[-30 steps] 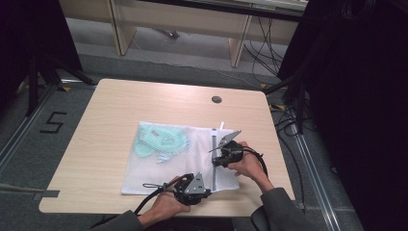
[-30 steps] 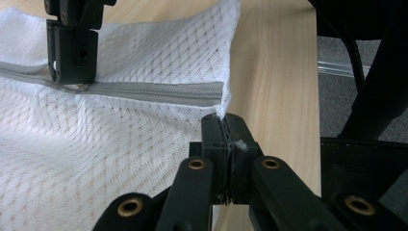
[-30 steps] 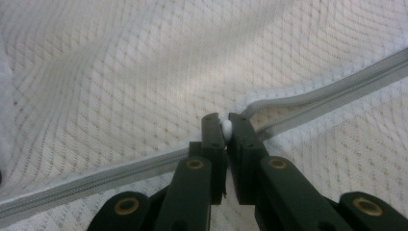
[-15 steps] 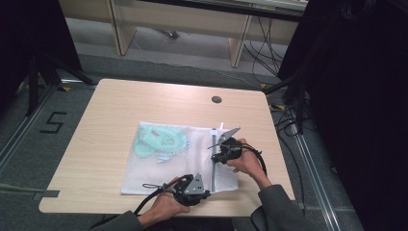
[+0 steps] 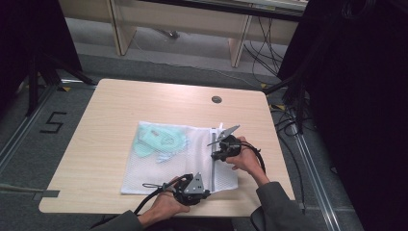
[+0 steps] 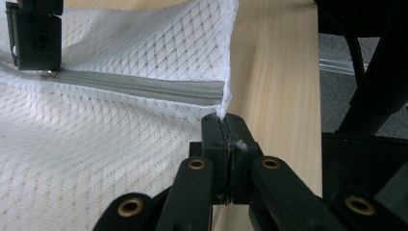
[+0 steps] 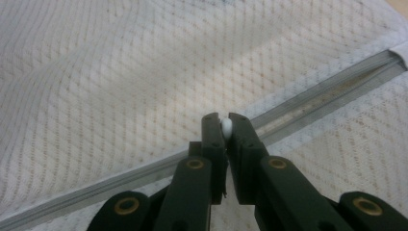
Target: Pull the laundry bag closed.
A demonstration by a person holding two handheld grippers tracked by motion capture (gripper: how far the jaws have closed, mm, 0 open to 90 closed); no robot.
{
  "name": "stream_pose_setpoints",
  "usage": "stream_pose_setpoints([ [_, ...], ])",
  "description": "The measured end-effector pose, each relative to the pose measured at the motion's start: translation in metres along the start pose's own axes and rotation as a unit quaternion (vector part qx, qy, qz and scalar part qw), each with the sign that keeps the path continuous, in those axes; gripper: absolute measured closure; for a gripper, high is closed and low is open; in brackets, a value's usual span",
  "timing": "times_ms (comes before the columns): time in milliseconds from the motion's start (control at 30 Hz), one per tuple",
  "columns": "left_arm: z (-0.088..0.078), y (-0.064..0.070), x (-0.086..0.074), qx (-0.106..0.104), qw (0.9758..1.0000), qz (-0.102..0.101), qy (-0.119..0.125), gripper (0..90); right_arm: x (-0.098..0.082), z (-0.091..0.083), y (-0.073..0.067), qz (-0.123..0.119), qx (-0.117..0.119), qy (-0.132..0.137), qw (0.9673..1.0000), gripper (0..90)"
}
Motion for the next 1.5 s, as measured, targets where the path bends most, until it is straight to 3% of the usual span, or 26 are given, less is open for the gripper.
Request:
stream_pose_setpoints([
  [367, 0.001, 0.002, 0.0, -0.005, 1.0, -0.005, 0.001, 88.3, 0.004, 0.004, 0.011, -0.006, -0.018, 0.003, 0.9998, 86.3],
  [433, 0.0, 0.001, -0.001, -0.004, 1.0, -0.007, 0.001, 88.3, 0.004, 0.003, 0.01, 0.004, -0.012, -0.004, 0.9999, 86.3],
  [533, 0.0, 0.001, 0.0, -0.005, 1.0, -0.007, 0.001, 88.3, 0.007, 0.005, 0.012, -0.005, -0.017, 0.005, 0.9998, 86.2],
  [567, 0.0, 0.001, 0.001, -0.006, 1.0, -0.007, 0.0, 88.3, 0.005, 0.004, 0.01, 0.008, -0.01, -0.007, 0.9999, 86.3],
  [900, 0.0, 0.003, -0.001, -0.005, 1.0, -0.007, -0.001, 88.3, 0.009, 0.007, 0.021, 0.0, -0.022, 0.005, 0.9997, 86.2],
  [1233, 0.001, 0.005, 0.0, -0.011, 0.9998, -0.014, 0.001, 88.3, 0.008, 0.008, 0.025, 0.017, -0.025, 0.006, 0.9995, 86.3],
  [1500, 0.0, 0.005, -0.001, -0.011, 0.9999, -0.012, -0.004, 88.3, 0.013, 0.009, 0.033, 0.009, -0.034, 0.012, 0.9993, 86.3],
])
Point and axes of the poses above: each handheld gripper's, and its own axes: z roughly forward along the jaws, x roughly out of its top, y roughly to its right, the point moved 10 cm from there along z, roughly forward along the jaws, and after that the axes turned 8 degrees about -x, right-handed, at the moved point
